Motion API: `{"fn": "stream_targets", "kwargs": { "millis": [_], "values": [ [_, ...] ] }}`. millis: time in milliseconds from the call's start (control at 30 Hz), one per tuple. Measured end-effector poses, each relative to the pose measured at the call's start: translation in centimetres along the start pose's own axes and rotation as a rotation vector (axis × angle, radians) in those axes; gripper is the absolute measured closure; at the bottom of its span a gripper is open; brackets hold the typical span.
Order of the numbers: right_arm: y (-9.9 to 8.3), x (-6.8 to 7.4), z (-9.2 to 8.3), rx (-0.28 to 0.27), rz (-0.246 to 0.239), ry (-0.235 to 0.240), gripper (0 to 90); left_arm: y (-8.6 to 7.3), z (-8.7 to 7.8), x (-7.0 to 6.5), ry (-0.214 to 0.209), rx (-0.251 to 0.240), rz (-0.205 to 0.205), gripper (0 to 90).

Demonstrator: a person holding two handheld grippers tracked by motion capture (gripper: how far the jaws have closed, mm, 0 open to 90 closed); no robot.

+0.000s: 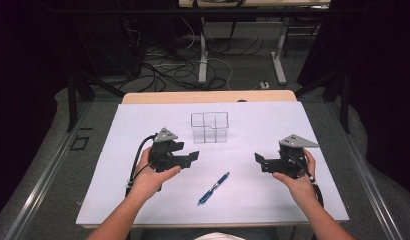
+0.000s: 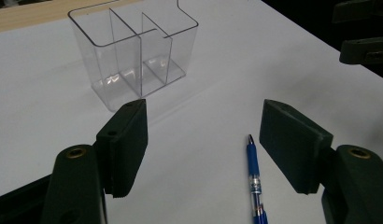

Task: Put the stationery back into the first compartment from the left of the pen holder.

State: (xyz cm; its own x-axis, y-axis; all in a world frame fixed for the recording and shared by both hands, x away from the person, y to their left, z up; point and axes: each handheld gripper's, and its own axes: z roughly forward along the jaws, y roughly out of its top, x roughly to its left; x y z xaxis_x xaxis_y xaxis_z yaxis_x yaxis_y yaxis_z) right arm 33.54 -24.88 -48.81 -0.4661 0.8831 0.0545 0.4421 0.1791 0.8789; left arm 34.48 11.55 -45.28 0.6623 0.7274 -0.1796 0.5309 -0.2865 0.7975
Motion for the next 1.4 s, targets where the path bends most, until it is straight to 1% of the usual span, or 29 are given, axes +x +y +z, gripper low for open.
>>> {"fn": "stream_targets", "kwargs": {
  "millis": [67,100,133,167,200,233,267,333,400,433,500,533,567,600,633,667,767,833,900,933,1000,1033,1067,1133,1167,1267,1300,1367,1400],
  "values": [
    [0.0,-0.1,0.1,0.006,-0.005,-0.005,0.0,0.2,0.3,0.0,-0.007,0.024,-0.006,34.2],
    [-0.1,-0.1,0.2,0.002,0.001,0.001,0.0,0.3,0.5,0.1,-0.008,0.047,-0.001,34.3],
    [-0.1,0.0,0.2,0.010,0.009,0.003,0.0,0.4,0.8,0.0,-0.009,0.049,-0.011,34.4],
    [-0.1,-0.1,0.2,0.014,0.010,0.003,0.0,0.4,0.9,0.0,-0.011,0.074,-0.014,35.0],
    [-0.1,-0.2,0.2,0.012,0.004,0.002,0.0,0.5,1.1,0.0,-0.013,0.091,-0.030,35.4],
    [-0.1,-0.3,0.3,0.010,0.002,0.001,0.0,0.6,1.3,0.0,-0.016,0.106,-0.031,35.7],
    [-0.2,-0.3,0.3,0.011,0.002,0.001,0.0,0.6,1.4,0.0,-0.019,0.115,-0.048,36.8],
    [-0.3,-0.5,0.3,0.015,0.000,-0.001,0.0,0.7,1.7,0.1,-0.027,0.134,-0.064,37.8],
    [-0.3,-0.5,0.3,0.017,0.009,-0.003,0.0,0.8,2.0,0.1,-0.038,0.163,-0.082,40.6],
    [-0.3,-0.6,0.4,0.013,0.009,-0.001,0.0,0.8,2.2,0.0,-0.048,0.172,-0.097,41.6],
    [-0.3,-0.6,0.3,0.011,0.012,0.000,0.0,0.8,2.4,-0.1,-0.052,0.192,-0.096,42.5],
    [-0.3,-0.6,0.3,0.011,0.009,-0.003,0.0,0.8,2.5,-0.1,-0.058,0.197,-0.104,43.1],
    [-0.3,-0.6,0.3,0.010,0.008,0.000,0.0,0.8,2.6,-0.1,-0.057,0.204,-0.099,43.5],
    [-0.3,-0.6,0.3,0.012,0.005,-0.001,0.0,0.9,2.8,-0.2,-0.069,0.209,-0.109,43.9],
    [-0.3,-0.5,0.3,0.012,0.015,0.003,0.0,0.9,2.8,-0.2,-0.070,0.215,-0.118,44.2],
    [-0.3,-0.6,0.3,0.013,0.007,-0.001,0.0,1.0,3.0,-0.3,-0.075,0.223,-0.119,44.9],
    [-0.3,-0.5,0.2,0.014,0.006,-0.002,0.0,1.3,3.2,-0.5,-0.088,0.259,-0.113,46.4],
    [-0.3,-0.4,0.2,0.008,0.012,0.003,0.0,1.5,3.5,-0.8,-0.084,0.263,-0.098,46.7],
    [-0.3,-0.4,0.1,0.007,0.009,-0.001,0.0,1.7,3.8,-1.1,-0.088,0.277,-0.098,47.0],
    [-0.3,-0.4,0.1,0.006,0.008,0.000,0.0,1.8,3.9,-1.2,-0.089,0.288,-0.081,47.0],
    [-0.2,-0.3,0.1,0.005,0.012,0.003,0.0,1.9,4.3,-1.5,-0.089,0.299,-0.074,47.4],
    [-0.2,-0.3,0.1,0.003,0.006,0.002,0.0,2.0,4.5,-1.7,-0.091,0.303,-0.088,48.0],
    [-0.2,-0.3,0.1,0.003,0.007,0.003,0.0,2.1,4.7,-1.7,-0.094,0.317,-0.069,48.6],
    [-0.2,-0.2,0.1,0.006,0.015,0.008,0.0,2.1,5.1,-1.9,-0.102,0.331,-0.077,49.9],
    [-0.2,-0.2,0.1,0.007,0.017,0.010,0.0,2.2,5.3,-2.0,-0.097,0.335,-0.067,50.2],
    [-0.3,-0.3,0.1,0.006,0.006,0.007,0.0,2.2,5.9,-2.3,-0.112,0.352,-0.072,51.9],
    [-0.3,-0.3,0.1,0.007,0.006,0.006,0.0,2.1,6.1,-2.4,-0.113,0.361,-0.065,52.7],
    [-0.4,-0.3,0.2,0.009,0.012,0.009,0.0,2.1,6.6,-2.6,-0.117,0.373,-0.074,53.8],
    [-0.4,-0.4,0.2,0.007,0.004,0.004,0.0,2.1,6.8,-2.6,-0.115,0.384,-0.060,54.0]
  ]
}}
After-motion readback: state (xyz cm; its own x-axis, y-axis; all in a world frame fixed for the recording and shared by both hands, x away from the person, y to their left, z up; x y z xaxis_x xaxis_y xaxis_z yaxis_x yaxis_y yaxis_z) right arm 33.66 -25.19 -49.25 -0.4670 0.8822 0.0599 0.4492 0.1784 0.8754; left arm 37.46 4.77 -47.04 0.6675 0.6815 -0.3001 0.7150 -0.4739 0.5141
